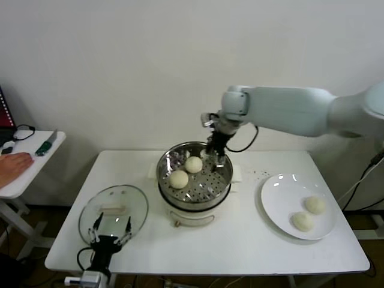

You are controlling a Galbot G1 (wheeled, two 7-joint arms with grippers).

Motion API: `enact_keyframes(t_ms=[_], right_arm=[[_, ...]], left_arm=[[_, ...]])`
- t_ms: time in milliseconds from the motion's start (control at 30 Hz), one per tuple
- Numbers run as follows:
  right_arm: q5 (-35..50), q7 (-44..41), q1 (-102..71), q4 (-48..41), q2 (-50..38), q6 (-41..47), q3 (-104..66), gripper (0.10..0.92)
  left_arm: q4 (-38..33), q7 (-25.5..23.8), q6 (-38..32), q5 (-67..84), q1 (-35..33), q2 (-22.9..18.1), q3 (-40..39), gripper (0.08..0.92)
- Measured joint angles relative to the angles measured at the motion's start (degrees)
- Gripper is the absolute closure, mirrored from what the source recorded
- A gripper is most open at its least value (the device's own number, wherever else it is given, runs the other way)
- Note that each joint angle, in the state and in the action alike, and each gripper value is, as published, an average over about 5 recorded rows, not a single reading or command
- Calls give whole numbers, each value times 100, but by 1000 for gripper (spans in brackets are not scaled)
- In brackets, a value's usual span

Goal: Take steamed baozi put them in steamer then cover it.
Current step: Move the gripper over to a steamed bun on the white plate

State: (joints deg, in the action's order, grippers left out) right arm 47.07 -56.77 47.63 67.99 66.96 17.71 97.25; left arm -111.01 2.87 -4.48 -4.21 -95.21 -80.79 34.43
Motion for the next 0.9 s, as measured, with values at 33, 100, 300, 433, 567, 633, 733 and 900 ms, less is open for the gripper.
enact_keyframes(t_ms=[33, 100, 300, 433, 567, 633, 733, 900], right_arm=[[-100, -41, 34, 91, -169, -21, 6, 203], [-323, -120, 81, 271, -518, -64, 18, 203], [-1114, -290, 53, 704, -1574, -198, 0, 203], [-1714, -375, -191, 840, -2238, -294, -128, 203], [-2298, -454, -615, 859, -2815, -396, -379, 203], [-2557, -484, -862, 841, -3056, -441, -529, 203], [-2903, -517, -1265, 803, -3360, -496, -786, 203], [-3368, -538, -2017, 704, -3671, -577, -1314, 203]], left_arm=[[-1, 1, 6, 0, -3, 0, 6, 177], [-8, 4, 17, 0, -15, -2, 13, 177], [-46, 8, 51, -27, -64, -43, 24, 177], [-60, 12, 61, -76, -98, -77, 52, 177], [-77, 15, 65, -115, -141, -115, 88, 177], [-83, 18, 68, -129, -164, -136, 110, 177], [-87, 22, 78, -150, -183, -172, 135, 177], [-80, 26, 92, -204, -196, -226, 141, 177]])
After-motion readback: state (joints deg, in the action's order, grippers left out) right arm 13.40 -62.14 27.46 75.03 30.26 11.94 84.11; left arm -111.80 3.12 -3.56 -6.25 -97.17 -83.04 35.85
